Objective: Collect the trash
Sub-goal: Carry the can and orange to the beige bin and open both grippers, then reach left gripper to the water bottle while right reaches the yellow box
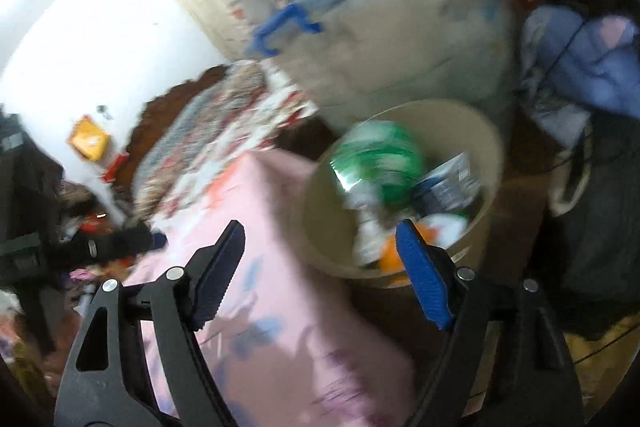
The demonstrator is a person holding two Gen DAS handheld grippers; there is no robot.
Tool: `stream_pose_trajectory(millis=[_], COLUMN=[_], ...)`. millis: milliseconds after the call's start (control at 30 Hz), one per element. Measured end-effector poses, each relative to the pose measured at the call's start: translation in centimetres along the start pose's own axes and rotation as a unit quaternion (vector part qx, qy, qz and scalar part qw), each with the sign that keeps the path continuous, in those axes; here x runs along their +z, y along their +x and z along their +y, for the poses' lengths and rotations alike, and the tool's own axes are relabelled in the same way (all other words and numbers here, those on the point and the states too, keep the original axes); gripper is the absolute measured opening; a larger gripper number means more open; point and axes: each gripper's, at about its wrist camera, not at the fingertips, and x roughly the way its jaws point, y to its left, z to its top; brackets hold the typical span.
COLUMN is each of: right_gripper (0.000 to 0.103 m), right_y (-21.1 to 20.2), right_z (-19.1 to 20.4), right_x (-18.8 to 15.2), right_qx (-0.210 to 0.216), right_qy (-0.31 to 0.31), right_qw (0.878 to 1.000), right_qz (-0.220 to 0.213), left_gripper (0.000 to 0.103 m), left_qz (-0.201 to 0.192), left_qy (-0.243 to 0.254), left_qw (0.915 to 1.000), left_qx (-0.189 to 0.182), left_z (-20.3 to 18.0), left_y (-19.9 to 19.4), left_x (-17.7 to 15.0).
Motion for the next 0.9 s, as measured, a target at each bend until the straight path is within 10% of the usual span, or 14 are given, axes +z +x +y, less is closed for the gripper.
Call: stream_pose_trajectory(millis=[200,333,400,600,833,900], right_gripper=[0.068,0.068,0.069,0.093,0.095,0.079], right_y=[2.8,5.2,6.4,10.0,14.9,14.9], right_z=[7.5,13.7,17.0,25.5,30.8,31.0], right_x=[-3.1,-5.5,-7.3,-13.0,-18.5,-19.4], right_qx=[0.092,0.130,0.143,0.161,0.112,0.090], right_qy=[-0.075,-0.148,-0.191,-0.303,-0.432,-0.448], right_qw=[0.990,0.972,0.959,0.914,0.854,0.849], right_qz=[0.077,0.129,0.154,0.216,0.269,0.263], left_gripper=[0.063,0.069,0.076,0.094,0.094,0.080], left_qz=[-0.002,-0.047,-0.078,-0.102,-0.040,-0.048], left_qy=[-0.037,-0.081,-0.128,-0.215,-0.249,-0.240], left_qw=[0.9991,0.9898,0.9753,0.8941,0.9012,0.9113], left_qx=[0.020,0.107,0.162,0.379,0.352,0.331], left_z=[4.4,8.4,10.8,17.2,21.5,21.1], left_y=[-7.8,-14.9,-18.5,-24.2,-19.9,-19.8], left_x=[-10.2,-15.4,-17.0,-20.6,-22.8,-24.3])
